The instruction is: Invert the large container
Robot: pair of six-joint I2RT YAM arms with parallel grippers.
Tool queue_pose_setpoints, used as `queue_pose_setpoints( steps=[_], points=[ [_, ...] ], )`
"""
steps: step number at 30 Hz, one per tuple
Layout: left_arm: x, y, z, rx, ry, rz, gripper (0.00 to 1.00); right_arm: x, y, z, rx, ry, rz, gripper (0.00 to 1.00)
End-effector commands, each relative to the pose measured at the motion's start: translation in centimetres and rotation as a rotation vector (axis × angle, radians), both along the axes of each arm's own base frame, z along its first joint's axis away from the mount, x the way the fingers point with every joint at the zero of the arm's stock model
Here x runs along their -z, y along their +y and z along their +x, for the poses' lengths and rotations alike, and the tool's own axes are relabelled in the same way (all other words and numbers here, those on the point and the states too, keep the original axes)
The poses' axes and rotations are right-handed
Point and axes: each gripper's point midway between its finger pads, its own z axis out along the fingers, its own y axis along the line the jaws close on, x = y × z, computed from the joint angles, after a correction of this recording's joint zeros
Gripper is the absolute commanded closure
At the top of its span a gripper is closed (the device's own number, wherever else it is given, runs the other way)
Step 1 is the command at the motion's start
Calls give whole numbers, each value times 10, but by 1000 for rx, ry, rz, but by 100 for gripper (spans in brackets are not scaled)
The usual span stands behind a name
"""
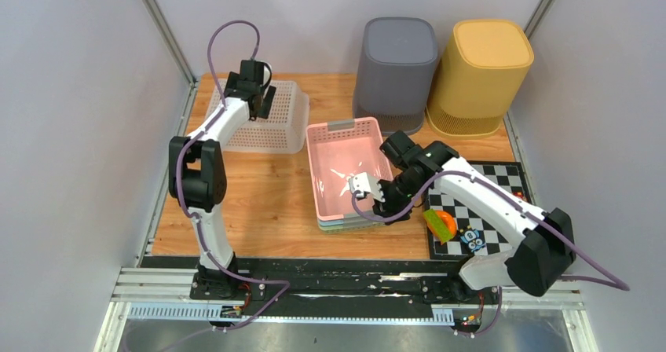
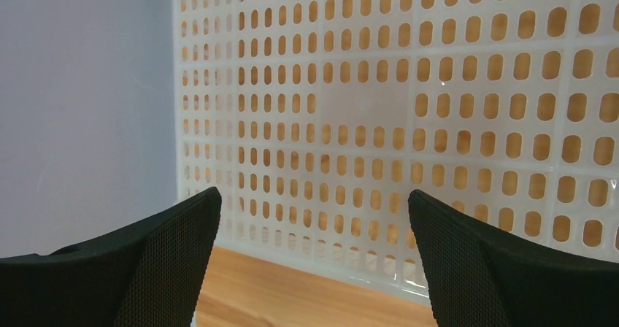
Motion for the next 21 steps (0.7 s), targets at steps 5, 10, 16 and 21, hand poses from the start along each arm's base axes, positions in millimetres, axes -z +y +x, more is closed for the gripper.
queue_pose_setpoints(
  steps=[5,10,16,21],
  points=[
    [13,-4,35,-27,26,8,0,-8,-11,-21,10,16,6,53],
    [9,0,59,-25,-8,58,0,-11,-8,-19,13,15,17,52],
    [5,2,79,-8,-35,107,0,-19,-4,-16,16,-4,48,51],
    [-2,4,94,-11,-52,137,0,-28,-1,-15,21,-23,75,50]
  ],
)
